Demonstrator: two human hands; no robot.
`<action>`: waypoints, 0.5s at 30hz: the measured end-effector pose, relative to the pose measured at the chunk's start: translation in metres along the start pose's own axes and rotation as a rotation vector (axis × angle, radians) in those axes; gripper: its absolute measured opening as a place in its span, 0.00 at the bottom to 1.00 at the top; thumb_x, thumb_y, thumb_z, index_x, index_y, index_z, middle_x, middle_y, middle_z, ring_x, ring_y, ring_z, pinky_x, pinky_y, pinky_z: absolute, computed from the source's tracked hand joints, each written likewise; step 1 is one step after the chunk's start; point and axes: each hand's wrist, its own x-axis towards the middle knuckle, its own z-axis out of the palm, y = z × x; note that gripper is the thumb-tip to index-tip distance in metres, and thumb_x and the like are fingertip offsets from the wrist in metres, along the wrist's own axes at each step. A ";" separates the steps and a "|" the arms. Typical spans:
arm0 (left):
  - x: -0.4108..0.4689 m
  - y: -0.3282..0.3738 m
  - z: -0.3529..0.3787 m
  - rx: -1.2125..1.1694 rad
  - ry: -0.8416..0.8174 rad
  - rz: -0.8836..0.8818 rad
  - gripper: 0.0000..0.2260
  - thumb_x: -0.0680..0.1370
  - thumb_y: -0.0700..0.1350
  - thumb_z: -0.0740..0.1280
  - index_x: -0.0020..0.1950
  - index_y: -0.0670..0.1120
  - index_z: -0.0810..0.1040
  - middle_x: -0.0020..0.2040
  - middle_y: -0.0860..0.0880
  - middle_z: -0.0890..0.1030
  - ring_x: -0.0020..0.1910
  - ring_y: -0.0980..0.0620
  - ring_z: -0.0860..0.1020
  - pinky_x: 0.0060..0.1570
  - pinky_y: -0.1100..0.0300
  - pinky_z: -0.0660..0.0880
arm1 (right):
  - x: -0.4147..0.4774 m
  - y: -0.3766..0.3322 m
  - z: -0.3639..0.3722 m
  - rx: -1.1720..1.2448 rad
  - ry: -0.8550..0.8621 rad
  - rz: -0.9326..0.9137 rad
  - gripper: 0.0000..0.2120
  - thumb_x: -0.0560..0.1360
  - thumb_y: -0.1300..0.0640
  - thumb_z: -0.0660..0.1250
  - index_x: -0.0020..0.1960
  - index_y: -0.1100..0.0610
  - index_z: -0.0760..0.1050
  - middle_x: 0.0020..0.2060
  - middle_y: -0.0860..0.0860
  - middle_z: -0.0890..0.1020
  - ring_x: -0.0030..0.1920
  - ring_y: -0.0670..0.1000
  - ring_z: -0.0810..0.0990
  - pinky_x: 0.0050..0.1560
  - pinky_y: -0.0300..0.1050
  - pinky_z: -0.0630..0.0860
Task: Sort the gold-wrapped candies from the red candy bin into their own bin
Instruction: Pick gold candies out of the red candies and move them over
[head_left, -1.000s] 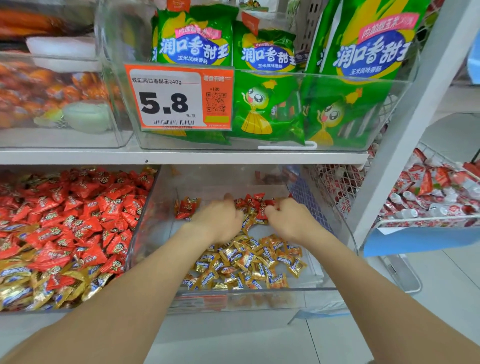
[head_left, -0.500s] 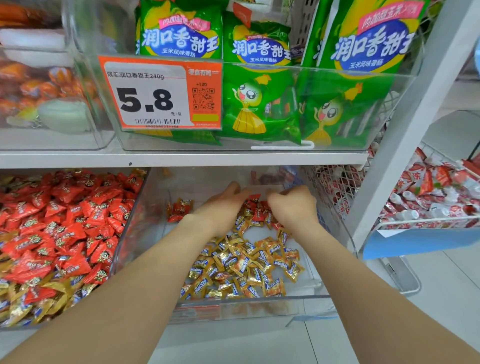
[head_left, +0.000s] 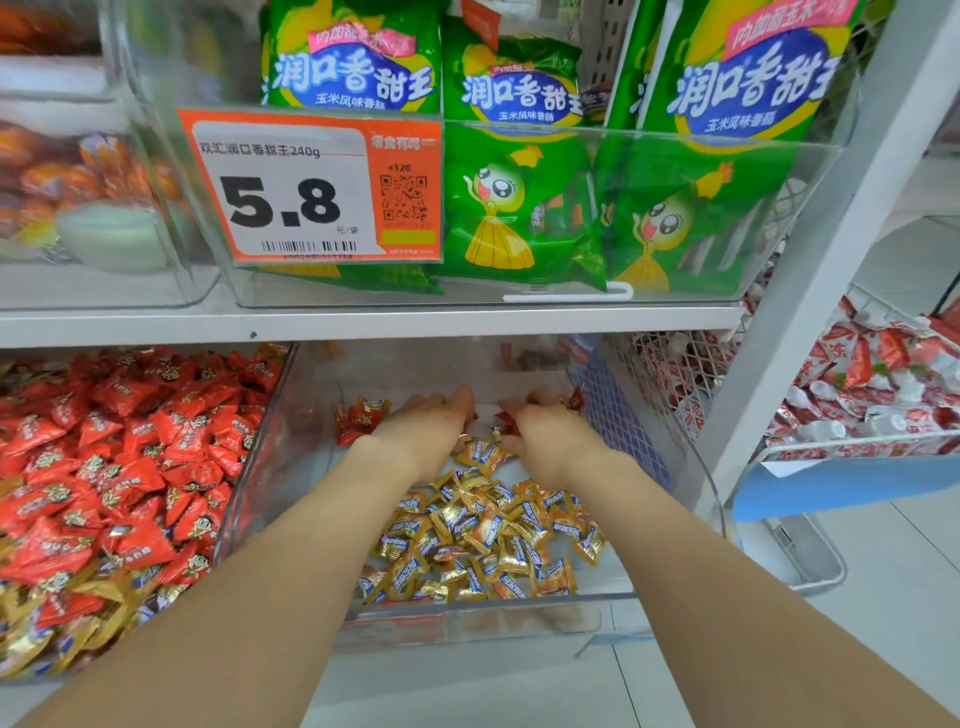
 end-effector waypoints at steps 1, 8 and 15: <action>-0.002 0.000 -0.001 0.007 -0.006 -0.011 0.14 0.84 0.43 0.66 0.67 0.46 0.65 0.59 0.41 0.77 0.61 0.40 0.72 0.61 0.42 0.75 | 0.000 0.000 -0.001 -0.013 0.007 -0.002 0.21 0.85 0.53 0.65 0.77 0.54 0.69 0.68 0.60 0.70 0.62 0.66 0.79 0.61 0.57 0.77; -0.013 0.006 -0.008 -0.050 -0.079 -0.022 0.18 0.84 0.49 0.68 0.66 0.44 0.62 0.56 0.40 0.73 0.59 0.39 0.73 0.61 0.42 0.73 | -0.009 0.002 -0.005 0.076 0.002 0.001 0.15 0.83 0.48 0.68 0.66 0.55 0.77 0.57 0.57 0.82 0.58 0.60 0.81 0.56 0.53 0.79; -0.017 0.004 -0.028 -0.076 -0.111 -0.048 0.43 0.80 0.30 0.65 0.84 0.58 0.47 0.64 0.44 0.64 0.41 0.44 0.77 0.36 0.50 0.76 | -0.033 0.008 -0.022 0.680 0.069 0.117 0.10 0.85 0.50 0.66 0.57 0.57 0.79 0.38 0.52 0.78 0.33 0.53 0.78 0.30 0.42 0.72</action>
